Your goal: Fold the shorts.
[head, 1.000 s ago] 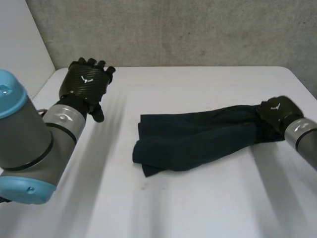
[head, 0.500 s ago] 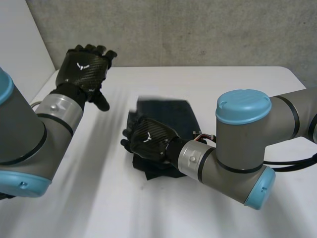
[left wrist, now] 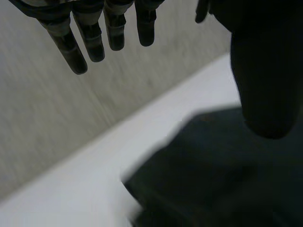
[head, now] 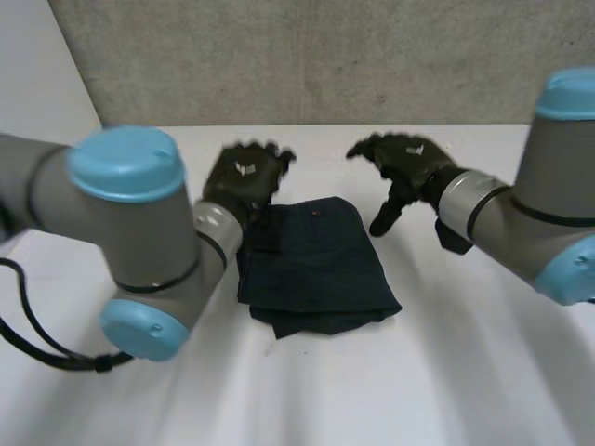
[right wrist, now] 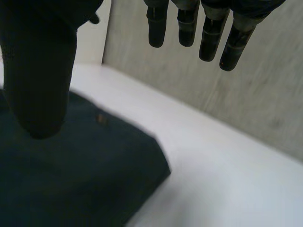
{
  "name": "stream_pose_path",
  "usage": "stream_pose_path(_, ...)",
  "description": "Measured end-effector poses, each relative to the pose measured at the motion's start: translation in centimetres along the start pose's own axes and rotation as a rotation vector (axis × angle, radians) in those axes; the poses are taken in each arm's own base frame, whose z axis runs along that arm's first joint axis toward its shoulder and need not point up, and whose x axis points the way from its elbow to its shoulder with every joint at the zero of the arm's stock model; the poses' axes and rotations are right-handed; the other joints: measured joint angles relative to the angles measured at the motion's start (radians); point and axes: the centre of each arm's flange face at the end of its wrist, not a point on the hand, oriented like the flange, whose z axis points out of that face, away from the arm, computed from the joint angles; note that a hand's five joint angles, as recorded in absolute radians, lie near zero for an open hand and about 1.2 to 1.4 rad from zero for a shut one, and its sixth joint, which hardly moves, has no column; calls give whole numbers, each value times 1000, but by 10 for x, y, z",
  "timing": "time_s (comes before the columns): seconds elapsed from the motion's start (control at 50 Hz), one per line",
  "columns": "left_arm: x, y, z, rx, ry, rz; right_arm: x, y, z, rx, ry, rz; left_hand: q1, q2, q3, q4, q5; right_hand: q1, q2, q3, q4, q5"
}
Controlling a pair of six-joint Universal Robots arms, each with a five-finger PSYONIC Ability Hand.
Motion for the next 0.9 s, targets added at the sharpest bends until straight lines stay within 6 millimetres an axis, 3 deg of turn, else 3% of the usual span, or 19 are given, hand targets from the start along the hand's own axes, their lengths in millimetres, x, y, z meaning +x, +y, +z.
stream_pose_path(0.12, 11, 47, 2, -189, -43, 15, 1, 41, 25, -133, -23, 14, 0, 0, 0, 0, 0, 0, 0, 0, 0, 0)
stream_pose_path(0.24, 15, 74, -3, -295, -58, 47, 1, 69, 36, -217, -42, 13, 0, 0, 0, 0, 0, -4, 0, 0, 0, 0)
stream_pose_path(0.34, 15, 79, -8, -323, -53, 58, 1, 81, 37, -257, -45, -55, -12, 0, 0, 0, 0, -19, 0, 0, 0, 0)
stream_pose_path(0.44, 12, 65, -11, -289, -51, 49, 3, 76, 33, -254, -26, -116, -13, -2, 0, 0, 0, -35, 0, 0, 0, 0)
stream_pose_path(0.56, -2, 21, -16, -166, -54, 17, 7, 39, 20, -149, 23, -153, -13, -2, 0, 0, 0, -35, 0, 0, 0, 0)
stream_pose_path(0.62, -18, -12, -22, -74, -77, -8, 11, 4, 7, -30, 85, -162, -13, -2, 0, 0, 0, -35, 0, 0, 0, 0)
stream_pose_path(0.66, -32, -35, -27, -7, -104, -25, 14, -17, -1, 40, 134, -156, -13, -2, 0, 0, 0, -35, 0, 0, 0, 0)
stream_pose_path(0.7, -56, -70, -39, 94, -156, -52, 20, -51, -19, 146, 221, -134, -13, -2, 0, 0, 0, -35, 0, 0, 0, 0)
stream_pose_path(0.8, -97, -123, -68, 251, -254, -120, 28, -104, -58, 297, 364, -91, -13, -2, 0, 0, 0, -35, 0, 0, 0, 0)
stream_pose_path(0.9, -127, -146, -92, 279, -313, -184, 36, -126, -86, 306, 437, -67, -13, -2, 0, 0, 0, -35, 0, 0, 0, 0)
